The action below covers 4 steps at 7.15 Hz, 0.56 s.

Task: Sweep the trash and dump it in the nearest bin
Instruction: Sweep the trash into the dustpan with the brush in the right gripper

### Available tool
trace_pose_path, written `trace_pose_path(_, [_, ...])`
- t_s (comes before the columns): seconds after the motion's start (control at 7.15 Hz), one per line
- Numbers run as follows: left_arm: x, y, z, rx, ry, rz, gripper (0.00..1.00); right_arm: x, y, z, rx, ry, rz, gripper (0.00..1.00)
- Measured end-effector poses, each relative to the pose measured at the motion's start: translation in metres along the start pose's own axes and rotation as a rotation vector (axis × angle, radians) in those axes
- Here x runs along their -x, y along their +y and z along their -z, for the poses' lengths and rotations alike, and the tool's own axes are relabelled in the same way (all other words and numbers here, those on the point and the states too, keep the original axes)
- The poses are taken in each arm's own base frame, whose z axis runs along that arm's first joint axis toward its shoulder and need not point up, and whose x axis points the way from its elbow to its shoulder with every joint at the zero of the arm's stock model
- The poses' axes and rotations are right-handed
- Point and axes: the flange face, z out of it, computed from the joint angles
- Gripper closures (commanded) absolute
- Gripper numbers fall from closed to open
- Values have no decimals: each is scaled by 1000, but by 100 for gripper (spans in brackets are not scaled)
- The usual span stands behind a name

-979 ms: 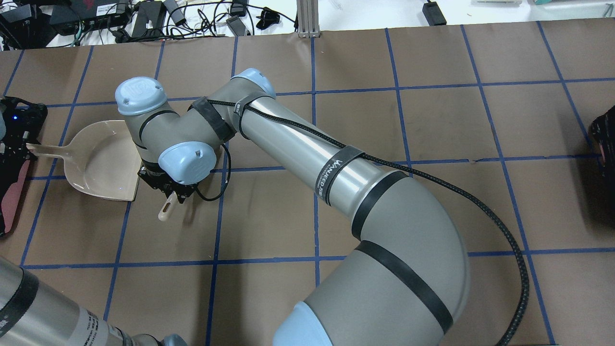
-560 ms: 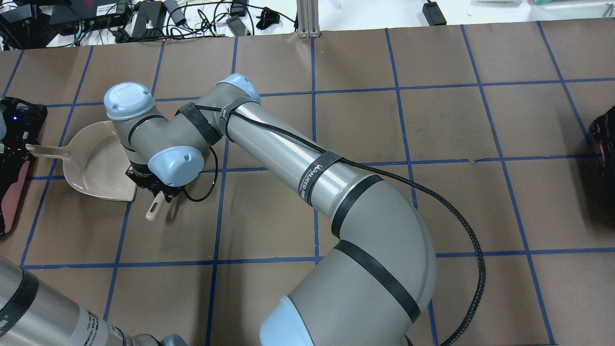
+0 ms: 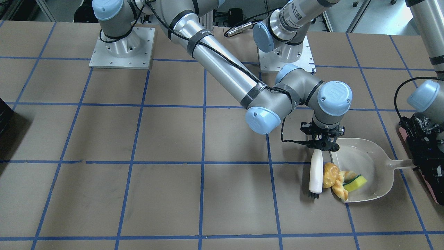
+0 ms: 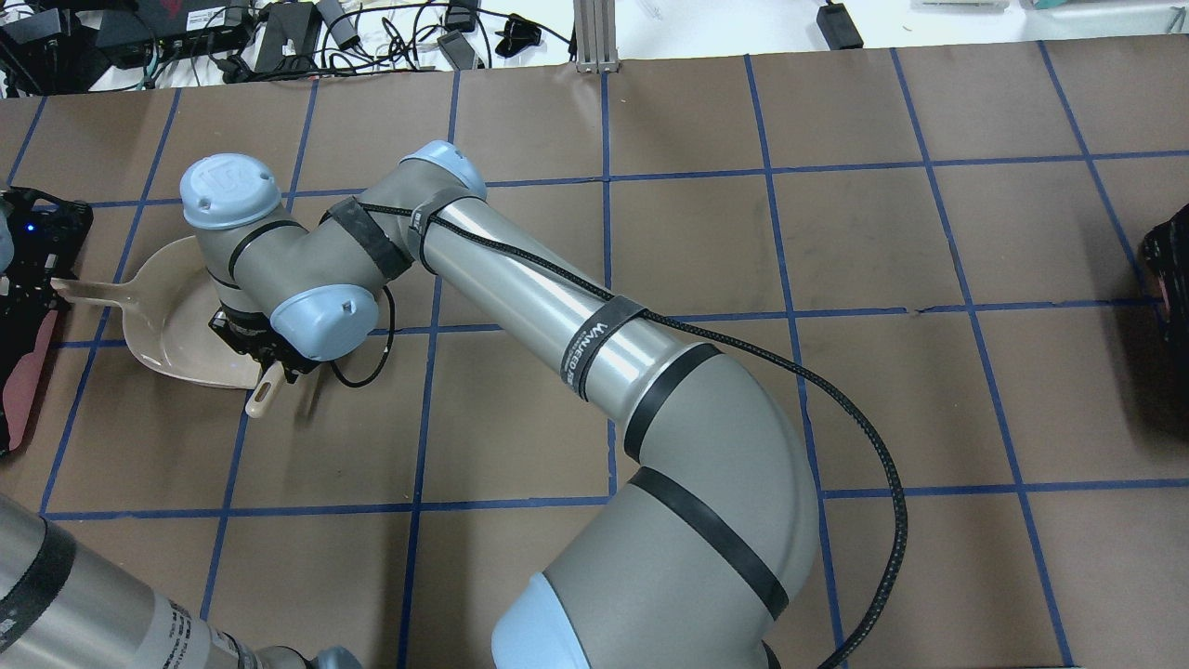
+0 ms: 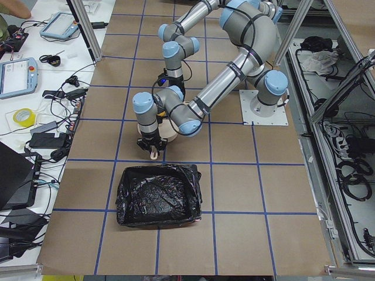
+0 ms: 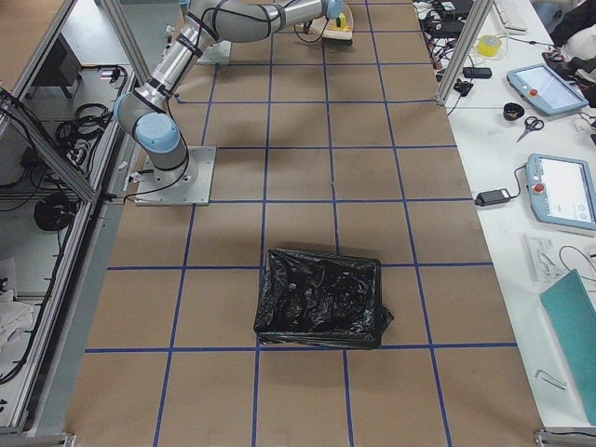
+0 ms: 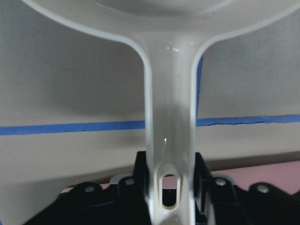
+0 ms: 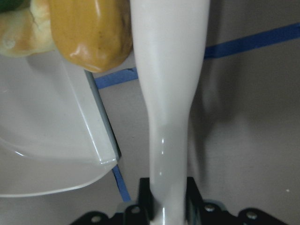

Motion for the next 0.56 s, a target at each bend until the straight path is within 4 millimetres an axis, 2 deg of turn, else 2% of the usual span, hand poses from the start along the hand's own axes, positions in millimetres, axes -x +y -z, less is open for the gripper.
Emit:
trace_pose_path(0.28, [0,0,1,1,0,0,100,14,4,-15,-4,-27,5,100])
trace_pose_path(0.56, [0,0,1,2,0,0,100,31,22,-16,3,-95,24,100])
